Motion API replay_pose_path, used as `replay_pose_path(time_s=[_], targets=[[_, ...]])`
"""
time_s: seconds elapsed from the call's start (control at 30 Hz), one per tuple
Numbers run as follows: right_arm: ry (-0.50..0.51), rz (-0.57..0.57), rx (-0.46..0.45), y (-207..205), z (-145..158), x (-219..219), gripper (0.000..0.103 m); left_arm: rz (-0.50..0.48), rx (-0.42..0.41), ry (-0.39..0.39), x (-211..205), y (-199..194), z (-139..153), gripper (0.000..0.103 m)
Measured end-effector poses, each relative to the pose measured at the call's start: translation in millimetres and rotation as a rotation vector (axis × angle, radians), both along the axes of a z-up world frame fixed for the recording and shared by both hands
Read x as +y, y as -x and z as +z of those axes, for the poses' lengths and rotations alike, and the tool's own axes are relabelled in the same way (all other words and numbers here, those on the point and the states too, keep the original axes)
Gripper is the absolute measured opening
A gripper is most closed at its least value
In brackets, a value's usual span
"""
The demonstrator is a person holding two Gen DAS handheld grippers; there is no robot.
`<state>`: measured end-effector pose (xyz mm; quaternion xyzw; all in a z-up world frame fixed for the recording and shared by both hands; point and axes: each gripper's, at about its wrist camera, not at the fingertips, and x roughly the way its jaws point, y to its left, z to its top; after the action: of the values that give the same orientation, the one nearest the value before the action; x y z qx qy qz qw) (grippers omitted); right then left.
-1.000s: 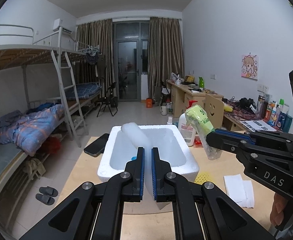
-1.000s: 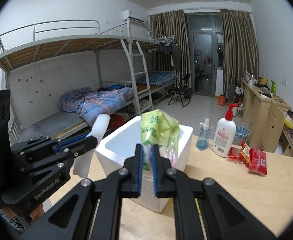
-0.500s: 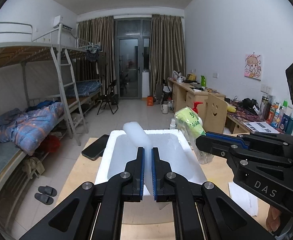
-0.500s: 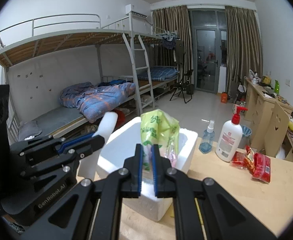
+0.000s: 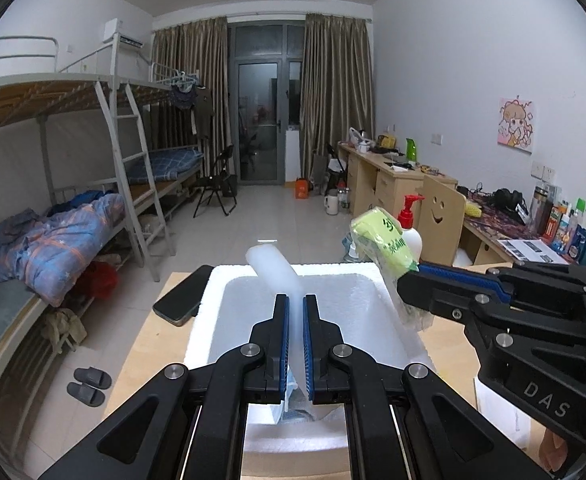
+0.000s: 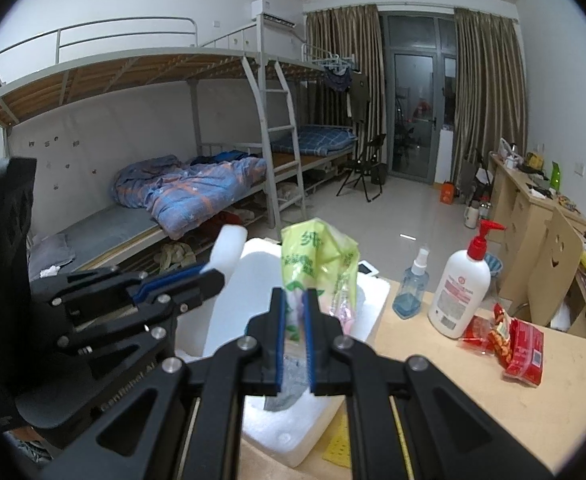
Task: Organize soft objects
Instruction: 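Lower the foam strip into the foam box and open the left tool, then lower the green packet into the foam box and open the right tool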
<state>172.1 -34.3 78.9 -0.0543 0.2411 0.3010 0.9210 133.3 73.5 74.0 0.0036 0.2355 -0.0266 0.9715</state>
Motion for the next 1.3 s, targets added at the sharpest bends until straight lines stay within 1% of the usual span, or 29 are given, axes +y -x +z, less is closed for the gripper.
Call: replay_pose_path(time_s=[0.3, 0.37, 0.47, 0.5, 0.53, 0.57, 0.6, 0.63, 0.67, 0.7, 0.73, 0.8, 0.87, 1.07, 1.3], targets=[[-0.008, -0.019, -0.001, -2.0, 3.1, -6.4, 0.011, -0.016, 0.012, -0.006, -6.2, -9.4, -3.5, 0.007], [-0.006, -0.021, -0.002, -1.3, 3.4, -7.1, 0.011, -0.018, 0.01, -0.007, -7.7, -11.1, -4.5, 0.011], [-0.007, -0.024, -0.004, -0.3, 3.7, -8.9, 0.011, -0.018, 0.005, -0.008, -7.3, -11.5, -5.1, 0.012], [-0.008, -0.025, -0.004, 0.0, 4.1, -9.6, 0.011, -0.017, 0.001, -0.01, -6.3, -11.5, -5.0, 0.016], [-0.01, -0.026, -0.005, 0.3, 4.5, -10.3, 0.011, -0.015, -0.011, -0.015, -6.9, -10.4, -4.6, 0.018], [-0.011, -0.026, -0.006, -0.1, 4.2, -11.4, 0.011, -0.012, -0.014, -0.022, -6.0, -10.2, -4.5, 0.027], [-0.012, -0.027, -0.007, 0.6, 4.7, -11.8, 0.011, -0.002, -0.014, -0.027, -6.0, -10.2, -4.8, 0.045], [-0.012, -0.028, -0.008, -0.2, 4.6, -12.6, 0.011, 0.006, -0.018, -0.029, -5.4, -9.8, -4.9, 0.057], [-0.013, -0.031, -0.008, -0.2, 5.1, -13.1, 0.011, 0.012, -0.031, -0.026, -3.5, -8.1, -4.6, 0.079], [-0.015, -0.032, -0.009, -0.9, 4.7, -14.1, 0.011, 0.038, -0.05, -0.027, -1.0, -5.7, -4.3, 0.086], [-0.017, -0.033, -0.011, -1.4, 5.0, -15.1, 0.011, 0.054, -0.068, -0.029, 1.4, -4.0, -4.1, 0.089], [-0.02, -0.035, -0.015, -2.0, 5.8, -16.3, 0.011, 0.057, -0.067, -0.025, 2.4, -4.6, -4.9, 0.097], [-0.018, -0.039, -0.018, -2.5, 5.4, -16.0, 0.011, 0.069, -0.061, -0.016, 4.9, -5.5, -6.4, 0.099], [-0.015, -0.034, -0.017, -3.8, 3.3, -15.3, 0.011, 0.097, -0.055, -0.032, 7.4, -7.9, -8.6, 0.099], [-0.014, -0.031, -0.017, -2.6, 3.1, -14.1, 0.011, 0.114, -0.064, -0.016, 18.9, -0.4, -5.0, 0.099]])
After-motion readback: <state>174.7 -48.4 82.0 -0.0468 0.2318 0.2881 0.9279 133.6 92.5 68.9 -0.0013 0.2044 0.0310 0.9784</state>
